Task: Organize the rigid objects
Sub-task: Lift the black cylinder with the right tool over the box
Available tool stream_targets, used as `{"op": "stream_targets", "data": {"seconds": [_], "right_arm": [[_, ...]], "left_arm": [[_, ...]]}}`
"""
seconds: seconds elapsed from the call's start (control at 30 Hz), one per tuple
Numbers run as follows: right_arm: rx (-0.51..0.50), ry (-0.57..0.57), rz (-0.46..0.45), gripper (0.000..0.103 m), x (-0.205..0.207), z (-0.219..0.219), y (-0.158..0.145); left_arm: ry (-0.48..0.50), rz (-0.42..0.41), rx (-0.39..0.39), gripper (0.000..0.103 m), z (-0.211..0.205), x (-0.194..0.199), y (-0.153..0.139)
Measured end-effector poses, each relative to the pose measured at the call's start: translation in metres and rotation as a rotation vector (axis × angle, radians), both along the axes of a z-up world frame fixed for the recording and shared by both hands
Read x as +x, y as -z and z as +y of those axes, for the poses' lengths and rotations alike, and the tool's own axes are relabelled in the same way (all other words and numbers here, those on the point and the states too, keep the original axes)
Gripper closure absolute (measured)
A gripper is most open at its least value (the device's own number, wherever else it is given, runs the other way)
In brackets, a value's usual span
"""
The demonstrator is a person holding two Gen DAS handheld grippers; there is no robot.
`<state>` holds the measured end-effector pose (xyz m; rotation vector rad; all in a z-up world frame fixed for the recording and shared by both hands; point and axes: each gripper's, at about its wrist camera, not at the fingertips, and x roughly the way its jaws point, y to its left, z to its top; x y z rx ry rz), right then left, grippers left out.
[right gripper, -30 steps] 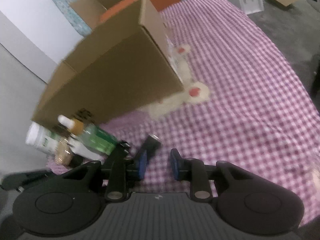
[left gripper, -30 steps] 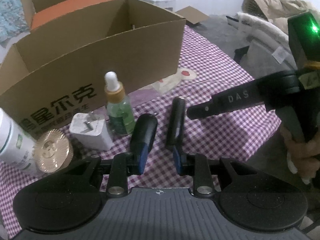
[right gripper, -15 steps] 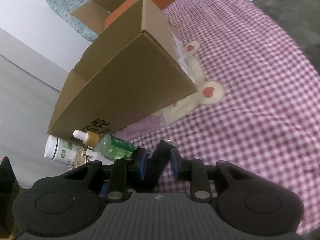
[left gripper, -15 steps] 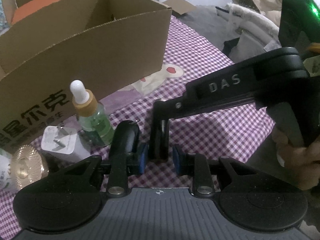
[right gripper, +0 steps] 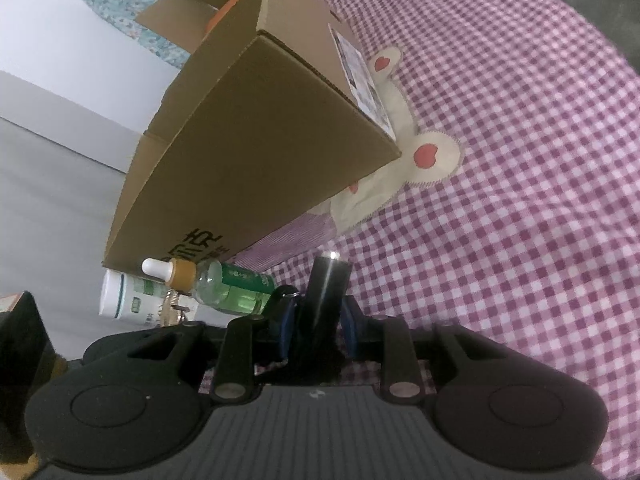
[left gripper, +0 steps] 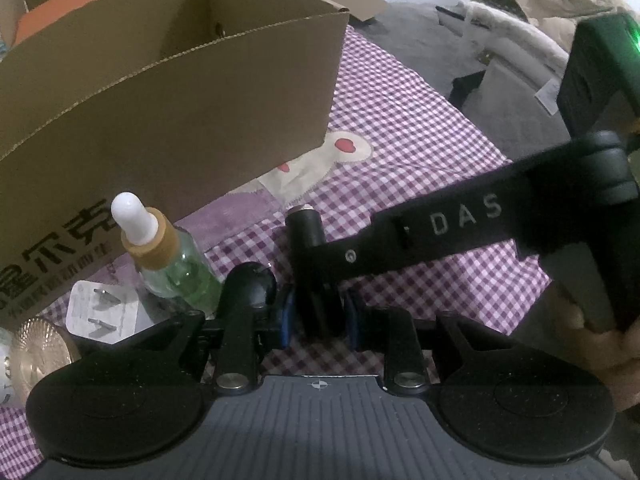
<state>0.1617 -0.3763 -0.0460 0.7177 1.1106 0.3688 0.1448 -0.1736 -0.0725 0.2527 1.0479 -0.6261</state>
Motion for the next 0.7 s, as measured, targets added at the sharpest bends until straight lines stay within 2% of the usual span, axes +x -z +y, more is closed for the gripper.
{"op": "stream_targets", "data": {"seconds": [0.17, 0.4, 0.57, 0.7], "right_arm": [[0.039, -0.006, -0.023, 0.074, -0.007, -0.006, 0.003], [0.089, 0.016, -0.034, 0.078, -0.023, -0.011, 0.010], [0.075, 0.017, -0.077, 0.079, -0.038, -0.013, -0.010], [0.052, 0.011, -0.145, 0.079, -0.047, -0.010, -0.046]], "left_arm": [[-0.007, -0.012, 0.019, 0.078, -0.001, -0.001, -0.001], [0.001, -0.032, -0.001, 0.078, 0.001, -0.015, -0.011], [0.000, -0.082, -0.035, 0.078, 0.005, -0.028, -0.033], [-0.004, -0.161, -0.062, 0.078, 0.011, -0.041, -0.061]]}}
